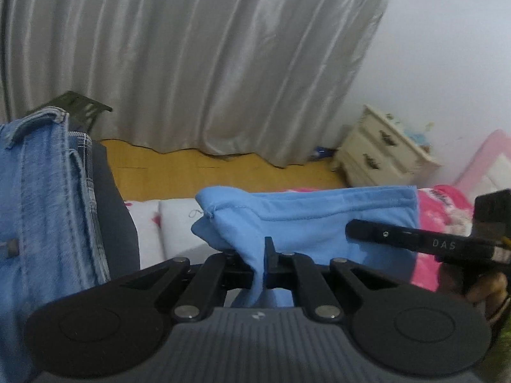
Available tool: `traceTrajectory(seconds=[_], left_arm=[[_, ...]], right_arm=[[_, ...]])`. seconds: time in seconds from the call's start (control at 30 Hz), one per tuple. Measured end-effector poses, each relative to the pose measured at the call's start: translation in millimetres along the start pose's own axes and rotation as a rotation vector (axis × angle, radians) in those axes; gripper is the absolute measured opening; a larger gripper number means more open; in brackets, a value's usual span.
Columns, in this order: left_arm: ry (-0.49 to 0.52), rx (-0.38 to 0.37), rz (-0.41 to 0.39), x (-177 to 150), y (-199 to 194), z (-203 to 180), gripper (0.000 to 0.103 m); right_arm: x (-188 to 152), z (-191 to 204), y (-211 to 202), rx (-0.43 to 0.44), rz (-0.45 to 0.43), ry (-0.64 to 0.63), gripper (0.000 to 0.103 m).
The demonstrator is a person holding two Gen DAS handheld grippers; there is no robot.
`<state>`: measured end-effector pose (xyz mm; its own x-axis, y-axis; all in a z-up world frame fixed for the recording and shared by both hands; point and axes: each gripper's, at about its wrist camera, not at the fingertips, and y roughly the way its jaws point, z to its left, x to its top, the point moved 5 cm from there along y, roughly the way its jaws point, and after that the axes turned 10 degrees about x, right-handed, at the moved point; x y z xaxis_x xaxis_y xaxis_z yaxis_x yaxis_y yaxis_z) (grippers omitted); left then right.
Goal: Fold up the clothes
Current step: 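Lift the folded light blue T-shirt and carry it toward the folded clothes stack, then lower the T-shirt onto the bed and open both grippers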
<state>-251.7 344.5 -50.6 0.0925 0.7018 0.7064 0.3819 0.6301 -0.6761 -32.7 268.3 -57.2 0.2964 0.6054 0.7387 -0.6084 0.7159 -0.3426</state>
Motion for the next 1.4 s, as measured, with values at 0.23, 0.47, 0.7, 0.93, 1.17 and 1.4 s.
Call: traceTrajectory(seconds=[0.23, 0.47, 0.7, 0.93, 1.17, 1.4], left_arm=[[0.022, 0.08, -0.044, 16.0, 4.7, 1.5, 0.005], [0.053, 0.18, -0.027, 14.5, 31.6, -2.0, 0.005], [0.152, 0.339, 0.068, -2.8, 75.2, -4.8, 0.023], [0.149, 0.379, 0.045, -0.3, 76.2, -8.5, 0.027], [0.136, 0.399, 0.008, 3.4, 68.8, -13.5, 0.036], [0.11, 0.41, -0.023, 11.4, 63.8, -11.3, 0.036]], right_arm=[[15.7, -20.7, 18.6, 0.033, 0.022, -0.006, 0.006], [24.1, -50.6, 46.1, 0.072, 0.034, 0.034, 0.006], [18.3, -78.5, 81.0, 0.061, 0.076, 0.039, 0.009], [24.0, -102.5, 86.2, 0.0, 0.029, 0.068, 0.03], [50.4, -109.5, 33.8, -0.06, -0.199, 0.129, 0.032], [36.2, -58.9, 44.8, 0.097, 0.037, -0.08, 0.029]])
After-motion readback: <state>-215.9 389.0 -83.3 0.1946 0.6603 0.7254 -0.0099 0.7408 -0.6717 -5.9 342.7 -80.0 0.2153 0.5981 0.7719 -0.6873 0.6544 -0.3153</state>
